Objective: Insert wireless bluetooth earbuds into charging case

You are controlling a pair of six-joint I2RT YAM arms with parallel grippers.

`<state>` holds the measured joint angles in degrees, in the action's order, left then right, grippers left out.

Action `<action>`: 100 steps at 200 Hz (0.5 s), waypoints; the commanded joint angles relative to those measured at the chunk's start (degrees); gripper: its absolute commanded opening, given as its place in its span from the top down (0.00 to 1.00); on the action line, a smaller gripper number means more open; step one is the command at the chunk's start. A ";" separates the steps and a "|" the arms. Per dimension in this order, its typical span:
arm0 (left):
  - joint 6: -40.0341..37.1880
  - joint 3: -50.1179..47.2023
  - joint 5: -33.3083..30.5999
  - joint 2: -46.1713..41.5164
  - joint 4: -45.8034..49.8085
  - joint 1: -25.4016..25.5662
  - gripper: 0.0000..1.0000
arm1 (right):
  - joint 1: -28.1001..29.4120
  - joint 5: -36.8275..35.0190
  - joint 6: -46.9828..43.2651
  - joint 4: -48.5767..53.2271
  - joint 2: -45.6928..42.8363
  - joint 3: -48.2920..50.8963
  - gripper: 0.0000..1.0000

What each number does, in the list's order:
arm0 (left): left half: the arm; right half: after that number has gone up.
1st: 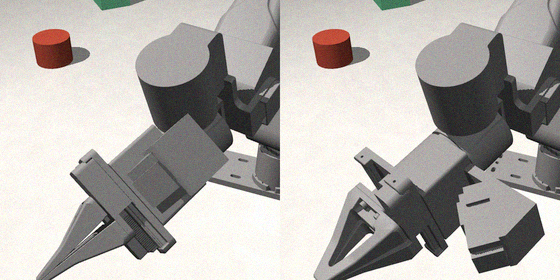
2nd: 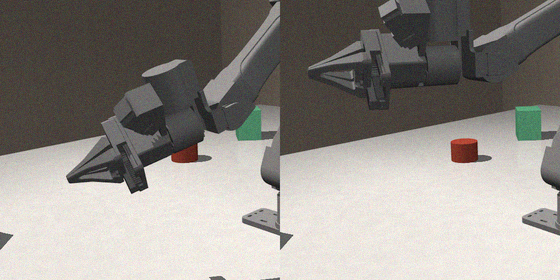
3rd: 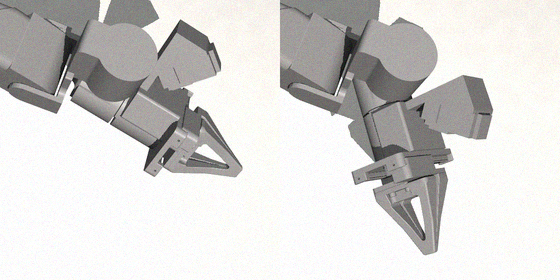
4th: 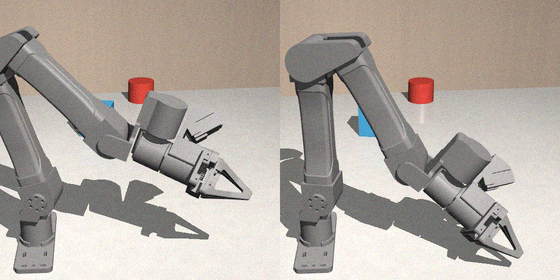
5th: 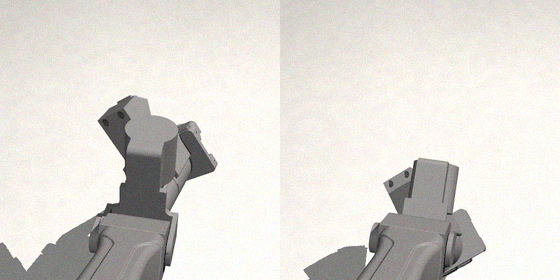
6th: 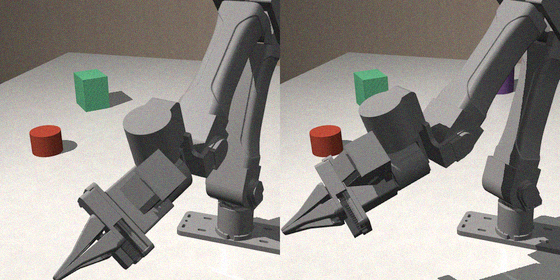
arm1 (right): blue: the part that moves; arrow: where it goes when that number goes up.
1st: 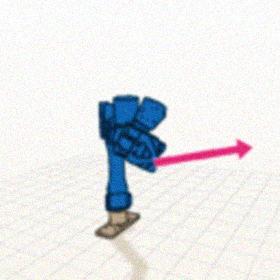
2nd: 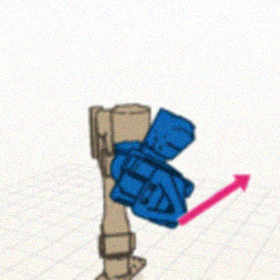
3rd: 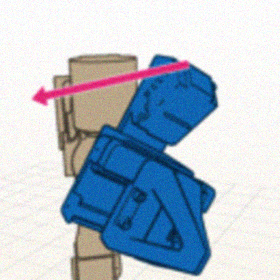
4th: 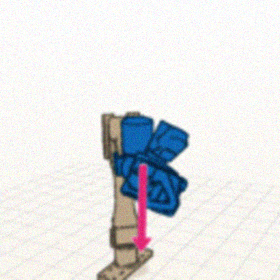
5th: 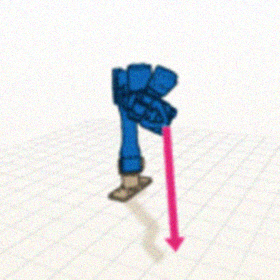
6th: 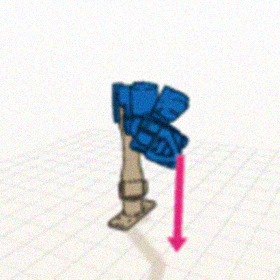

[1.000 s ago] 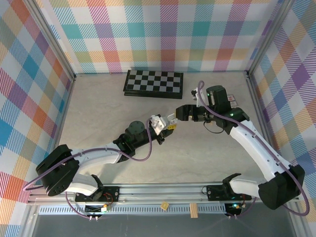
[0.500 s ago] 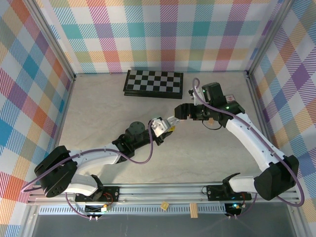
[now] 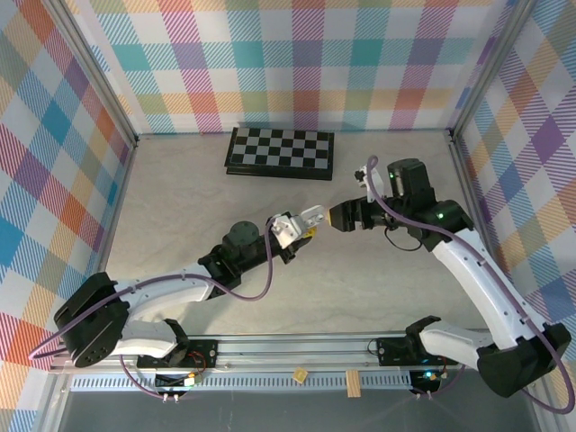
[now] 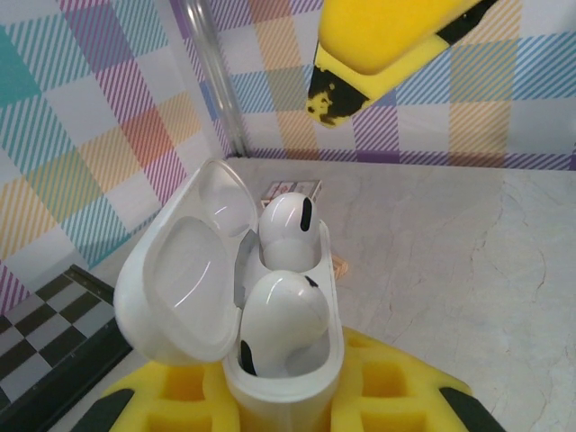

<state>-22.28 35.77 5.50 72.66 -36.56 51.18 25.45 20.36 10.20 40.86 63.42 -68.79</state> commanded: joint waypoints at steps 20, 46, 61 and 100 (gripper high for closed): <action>-4.75 -1.13 2.47 -3.62 3.01 -0.53 0.87 | -0.12 0.35 2.82 1.18 6.73 -7.07 0.20; -5.50 -0.64 2.24 -4.17 4.53 -0.54 0.87 | -0.10 1.07 5.43 2.25 11.98 -10.50 0.21; -5.50 -0.66 1.91 -4.49 5.00 -0.55 0.87 | 0.27 2.69 5.62 3.02 14.34 -11.52 0.21; -3.73 -1.23 -0.22 -5.76 4.60 -0.64 0.87 | 2.50 1.58 1.71 6.71 15.09 -10.45 0.20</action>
<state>-26.44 35.11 6.33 68.93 -31.35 51.18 26.33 21.26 14.17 43.70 79.61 -78.96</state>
